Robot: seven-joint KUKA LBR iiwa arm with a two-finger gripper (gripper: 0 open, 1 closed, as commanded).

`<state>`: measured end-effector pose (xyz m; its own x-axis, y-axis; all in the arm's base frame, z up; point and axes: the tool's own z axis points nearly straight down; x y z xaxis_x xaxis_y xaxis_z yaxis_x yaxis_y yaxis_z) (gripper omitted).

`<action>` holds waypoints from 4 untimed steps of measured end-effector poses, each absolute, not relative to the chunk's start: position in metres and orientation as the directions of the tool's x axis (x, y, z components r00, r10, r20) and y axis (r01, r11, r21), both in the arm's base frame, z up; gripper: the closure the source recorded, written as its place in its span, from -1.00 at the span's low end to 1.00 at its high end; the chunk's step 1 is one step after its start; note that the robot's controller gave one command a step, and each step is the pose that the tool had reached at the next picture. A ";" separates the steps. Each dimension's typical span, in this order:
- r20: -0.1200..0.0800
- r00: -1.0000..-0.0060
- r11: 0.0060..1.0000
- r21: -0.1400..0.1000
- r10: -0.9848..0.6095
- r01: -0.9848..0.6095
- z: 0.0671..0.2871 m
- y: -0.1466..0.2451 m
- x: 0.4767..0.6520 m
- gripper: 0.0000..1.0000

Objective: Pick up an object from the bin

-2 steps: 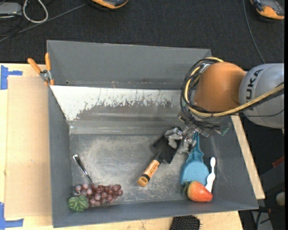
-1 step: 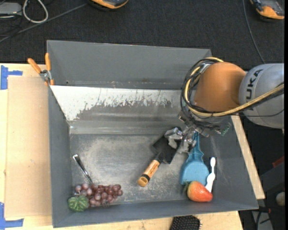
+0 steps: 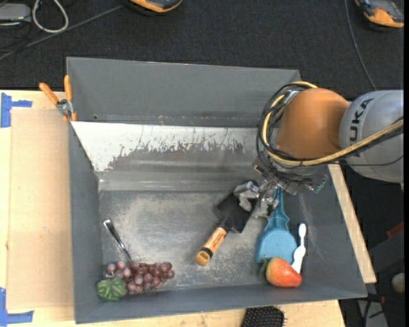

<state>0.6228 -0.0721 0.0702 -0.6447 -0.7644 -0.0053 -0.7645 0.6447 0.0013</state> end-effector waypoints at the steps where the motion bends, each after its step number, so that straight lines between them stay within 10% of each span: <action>1: -0.003 -0.645 0.645 0.006 -0.764 -0.764 0.088 -0.071 0.621 1.00; 4: -0.007 -0.649 0.649 0.005 -0.761 -0.761 0.117 -0.069 0.622 1.00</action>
Offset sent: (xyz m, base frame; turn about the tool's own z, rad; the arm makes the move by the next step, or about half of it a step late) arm -0.0018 0.0008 0.0391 0.0006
